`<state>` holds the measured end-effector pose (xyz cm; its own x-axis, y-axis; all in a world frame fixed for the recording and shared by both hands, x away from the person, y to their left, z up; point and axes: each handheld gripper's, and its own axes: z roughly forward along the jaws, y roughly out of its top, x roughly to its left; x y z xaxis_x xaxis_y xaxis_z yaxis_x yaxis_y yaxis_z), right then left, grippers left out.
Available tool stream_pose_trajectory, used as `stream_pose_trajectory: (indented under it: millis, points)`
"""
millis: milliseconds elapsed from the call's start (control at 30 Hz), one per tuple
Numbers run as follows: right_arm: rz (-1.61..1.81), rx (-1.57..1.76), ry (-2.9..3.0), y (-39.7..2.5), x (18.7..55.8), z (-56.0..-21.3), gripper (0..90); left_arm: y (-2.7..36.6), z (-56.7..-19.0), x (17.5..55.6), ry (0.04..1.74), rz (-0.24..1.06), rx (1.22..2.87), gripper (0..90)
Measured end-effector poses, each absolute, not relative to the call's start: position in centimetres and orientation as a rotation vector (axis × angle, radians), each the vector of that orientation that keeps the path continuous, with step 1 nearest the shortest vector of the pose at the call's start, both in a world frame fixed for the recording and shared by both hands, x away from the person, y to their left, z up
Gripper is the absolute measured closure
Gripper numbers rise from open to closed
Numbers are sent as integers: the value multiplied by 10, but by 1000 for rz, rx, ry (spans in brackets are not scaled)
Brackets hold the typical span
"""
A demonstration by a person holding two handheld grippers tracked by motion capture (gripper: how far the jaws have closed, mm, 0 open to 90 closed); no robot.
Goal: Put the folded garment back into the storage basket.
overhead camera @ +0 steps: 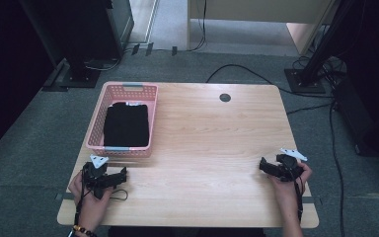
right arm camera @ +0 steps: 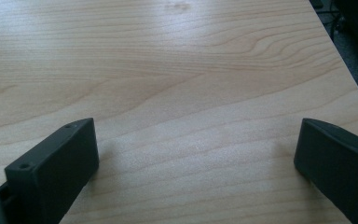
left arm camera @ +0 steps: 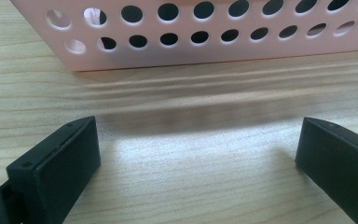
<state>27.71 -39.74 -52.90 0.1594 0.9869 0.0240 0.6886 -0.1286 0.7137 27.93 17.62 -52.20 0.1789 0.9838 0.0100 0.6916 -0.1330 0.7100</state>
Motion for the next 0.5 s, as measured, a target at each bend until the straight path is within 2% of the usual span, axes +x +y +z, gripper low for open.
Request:
stream_pose_trajectory:
  millis: [500]
  points:
    - [691, 1885, 1585, -405, 266, -529, 0, 176, -522, 279, 1572, 666, 1892, 0]
